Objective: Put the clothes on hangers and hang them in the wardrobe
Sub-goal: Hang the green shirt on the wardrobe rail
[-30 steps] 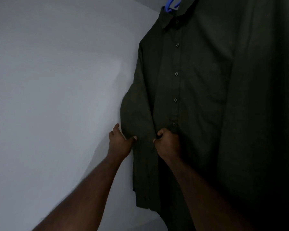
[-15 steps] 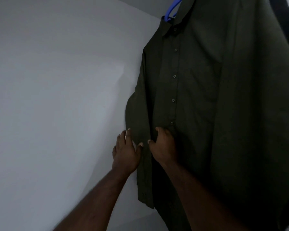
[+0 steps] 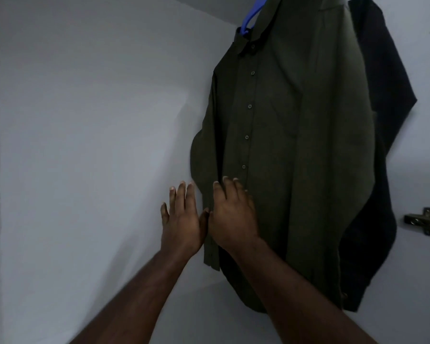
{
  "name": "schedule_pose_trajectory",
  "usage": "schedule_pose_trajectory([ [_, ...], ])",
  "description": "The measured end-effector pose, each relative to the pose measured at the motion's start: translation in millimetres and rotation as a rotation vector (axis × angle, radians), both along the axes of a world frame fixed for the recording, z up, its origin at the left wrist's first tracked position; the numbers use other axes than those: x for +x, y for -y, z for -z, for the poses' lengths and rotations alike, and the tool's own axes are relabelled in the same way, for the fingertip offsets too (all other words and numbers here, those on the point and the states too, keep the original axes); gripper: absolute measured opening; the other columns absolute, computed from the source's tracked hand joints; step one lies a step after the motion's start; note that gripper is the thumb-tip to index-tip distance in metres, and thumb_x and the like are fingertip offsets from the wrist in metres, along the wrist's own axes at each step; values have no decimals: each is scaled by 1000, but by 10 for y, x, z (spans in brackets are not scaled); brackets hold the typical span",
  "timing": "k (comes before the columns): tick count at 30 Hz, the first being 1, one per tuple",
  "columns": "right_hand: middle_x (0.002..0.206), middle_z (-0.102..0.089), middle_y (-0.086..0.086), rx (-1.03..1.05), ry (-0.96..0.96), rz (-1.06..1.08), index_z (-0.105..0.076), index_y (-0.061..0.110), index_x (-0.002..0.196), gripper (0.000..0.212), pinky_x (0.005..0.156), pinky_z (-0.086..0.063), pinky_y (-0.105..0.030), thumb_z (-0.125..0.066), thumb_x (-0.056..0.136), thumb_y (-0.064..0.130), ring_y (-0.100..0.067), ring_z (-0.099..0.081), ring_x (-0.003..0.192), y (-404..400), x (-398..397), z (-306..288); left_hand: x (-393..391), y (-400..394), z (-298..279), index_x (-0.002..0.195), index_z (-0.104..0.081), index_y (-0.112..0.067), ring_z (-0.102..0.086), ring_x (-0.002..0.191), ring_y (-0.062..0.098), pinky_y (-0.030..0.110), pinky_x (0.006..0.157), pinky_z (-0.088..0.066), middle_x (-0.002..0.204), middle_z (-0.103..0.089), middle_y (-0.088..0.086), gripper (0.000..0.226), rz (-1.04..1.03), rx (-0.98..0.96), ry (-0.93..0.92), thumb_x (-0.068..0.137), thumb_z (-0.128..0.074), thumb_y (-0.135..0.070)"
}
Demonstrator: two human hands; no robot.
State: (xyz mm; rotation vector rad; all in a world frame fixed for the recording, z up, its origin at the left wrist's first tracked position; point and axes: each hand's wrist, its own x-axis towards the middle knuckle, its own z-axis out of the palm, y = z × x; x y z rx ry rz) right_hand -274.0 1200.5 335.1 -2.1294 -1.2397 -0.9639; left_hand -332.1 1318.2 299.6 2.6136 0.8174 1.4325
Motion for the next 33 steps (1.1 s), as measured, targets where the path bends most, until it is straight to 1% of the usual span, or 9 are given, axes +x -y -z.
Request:
schedule_pose_trajectory([
  [4,167,-12,-11,-8,57,-32,-20,16,158,72,123,-11,-54,-51,98,40,-30,-5,154,334,-195,55,-285,368,26,160,5,-19,14,154,21,49,125,0,169,8,3,81,-30,16,-26,97,-18,-62],
  [8,165,-21,-13,36,97,-74,-29,11,155,65,122,-15,-56,-50,98,35,-31,-11,154,806,-356,127,-516,850,78,161,0,-17,12,155,22,51,125,-2,169,5,4,80,-56,50,28,98,-18,-63],
  [10,165,-21,-13,50,98,-110,-30,11,155,64,123,-14,-55,-50,98,32,-30,-10,154,1081,-427,185,-592,1137,118,161,-2,-17,13,155,21,50,125,-2,169,3,4,78,-60,77,55,99,-16,-64],
  [14,162,-28,-13,115,116,-129,-35,10,152,64,121,-20,-56,-54,95,29,-31,-17,153,1679,-545,251,-659,1696,186,161,2,-20,20,151,15,51,125,-2,169,5,3,85,-49,116,50,93,-3,-71],
  [16,163,-25,-13,106,106,-125,-32,11,154,63,122,-17,-56,-52,97,29,-31,-13,154,1980,-574,248,-671,1958,183,161,2,-20,18,153,17,51,125,-3,169,4,2,87,-24,124,52,91,3,-73],
  [21,163,-26,-12,135,119,-58,-34,12,153,61,122,-18,-56,-48,97,30,-30,-13,154,2638,-610,258,-690,2573,153,161,2,-21,16,154,19,51,124,-3,169,5,3,79,27,171,38,97,-9,-66],
  [26,165,-21,-10,117,109,69,-30,14,155,61,123,-10,-53,-41,98,33,-28,-6,155,3326,-649,362,-637,3200,182,161,-1,-18,15,154,19,53,124,-3,169,4,4,74,133,232,36,102,-23,-57],
  [30,162,-29,-13,139,152,204,-37,12,151,60,121,-19,-57,-47,96,31,-31,-16,153,3887,-737,446,-590,3735,238,161,-3,-18,15,154,19,54,124,-2,169,2,4,72,261,236,47,103,-21,-56],
  [33,162,-28,-13,117,162,294,-35,11,152,59,121,-18,-57,-46,97,30,-32,-16,153,4286,-838,502,-587,4131,305,161,-4,-17,15,154,20,53,124,0,169,3,4,70,338,222,57,104,-23,-54],
])
